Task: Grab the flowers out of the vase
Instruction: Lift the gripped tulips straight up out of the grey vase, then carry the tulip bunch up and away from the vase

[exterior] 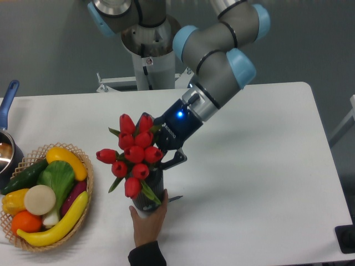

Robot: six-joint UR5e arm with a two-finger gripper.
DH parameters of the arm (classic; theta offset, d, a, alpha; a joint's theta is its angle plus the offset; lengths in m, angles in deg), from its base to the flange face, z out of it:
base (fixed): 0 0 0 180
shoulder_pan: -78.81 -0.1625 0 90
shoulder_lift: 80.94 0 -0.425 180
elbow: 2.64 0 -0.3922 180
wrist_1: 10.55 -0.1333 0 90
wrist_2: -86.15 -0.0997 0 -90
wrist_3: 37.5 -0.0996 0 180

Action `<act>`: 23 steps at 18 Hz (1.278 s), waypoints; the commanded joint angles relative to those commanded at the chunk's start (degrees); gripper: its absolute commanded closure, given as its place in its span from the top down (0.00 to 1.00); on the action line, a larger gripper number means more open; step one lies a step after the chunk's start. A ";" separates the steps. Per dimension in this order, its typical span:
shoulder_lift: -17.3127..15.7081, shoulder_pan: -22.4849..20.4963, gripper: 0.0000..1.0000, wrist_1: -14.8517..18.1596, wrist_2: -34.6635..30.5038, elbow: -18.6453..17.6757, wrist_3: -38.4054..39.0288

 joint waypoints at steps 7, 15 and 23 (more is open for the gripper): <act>-4.14 -0.53 0.51 -0.09 3.51 1.93 6.50; -4.49 -2.28 0.51 0.00 3.78 8.43 13.71; -4.32 -9.13 0.51 -0.17 3.43 8.70 13.02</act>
